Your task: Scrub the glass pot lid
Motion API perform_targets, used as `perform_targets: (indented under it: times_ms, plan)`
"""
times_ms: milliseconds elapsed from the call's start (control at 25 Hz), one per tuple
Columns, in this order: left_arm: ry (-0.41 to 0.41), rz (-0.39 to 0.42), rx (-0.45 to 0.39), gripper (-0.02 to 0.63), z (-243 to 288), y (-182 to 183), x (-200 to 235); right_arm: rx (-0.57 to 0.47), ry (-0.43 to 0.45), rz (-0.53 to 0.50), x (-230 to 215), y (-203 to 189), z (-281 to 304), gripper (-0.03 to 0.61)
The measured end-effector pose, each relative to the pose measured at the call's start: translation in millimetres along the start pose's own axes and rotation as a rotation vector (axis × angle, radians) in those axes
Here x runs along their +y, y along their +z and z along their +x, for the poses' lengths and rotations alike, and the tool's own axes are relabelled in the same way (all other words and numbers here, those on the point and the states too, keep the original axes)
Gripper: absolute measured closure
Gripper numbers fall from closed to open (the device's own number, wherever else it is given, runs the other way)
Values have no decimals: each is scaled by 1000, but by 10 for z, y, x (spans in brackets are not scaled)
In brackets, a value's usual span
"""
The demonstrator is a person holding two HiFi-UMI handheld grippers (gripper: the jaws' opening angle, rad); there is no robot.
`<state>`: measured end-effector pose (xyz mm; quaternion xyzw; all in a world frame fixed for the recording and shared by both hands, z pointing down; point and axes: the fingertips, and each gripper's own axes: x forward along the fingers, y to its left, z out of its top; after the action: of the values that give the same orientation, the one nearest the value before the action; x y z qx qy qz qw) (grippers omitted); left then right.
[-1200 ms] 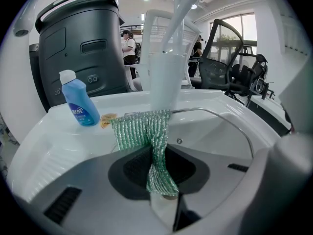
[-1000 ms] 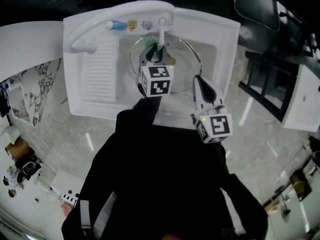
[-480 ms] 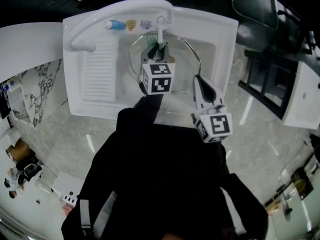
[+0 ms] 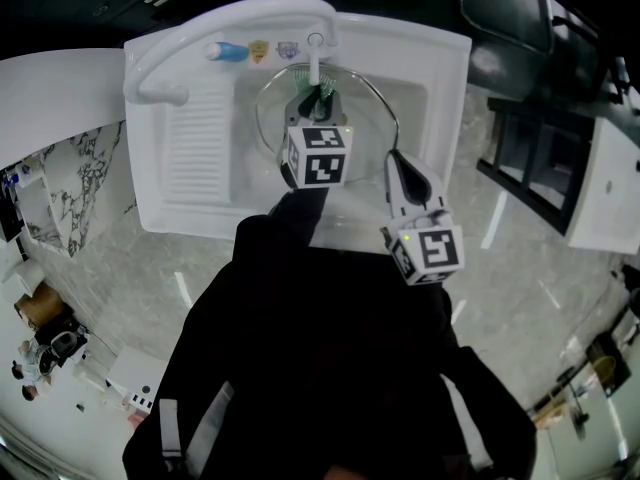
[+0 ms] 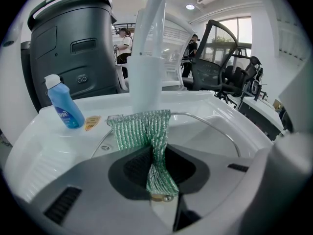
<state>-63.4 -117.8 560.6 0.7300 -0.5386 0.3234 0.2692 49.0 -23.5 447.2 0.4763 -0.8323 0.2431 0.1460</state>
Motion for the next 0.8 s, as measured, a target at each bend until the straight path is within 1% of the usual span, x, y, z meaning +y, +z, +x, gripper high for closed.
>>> perform_targets:
  times_ms: [200, 560, 680, 800]
  plan:
    - [-10, 1, 4, 537, -4, 0, -68, -2, -4, 2, -25, -11, -32, 577]
    - [-67, 66, -3, 537, 7, 43, -388, -14, -19, 10, -73, 4, -115, 575]
    - [-88, 84, 12, 537, 39, 15, -494, -13, -32, 15, -104, -9, -154, 575]
    - [-91, 92, 21, 537, 67, -16, -527, -17, -41, 18, -112, -28, -189, 577]
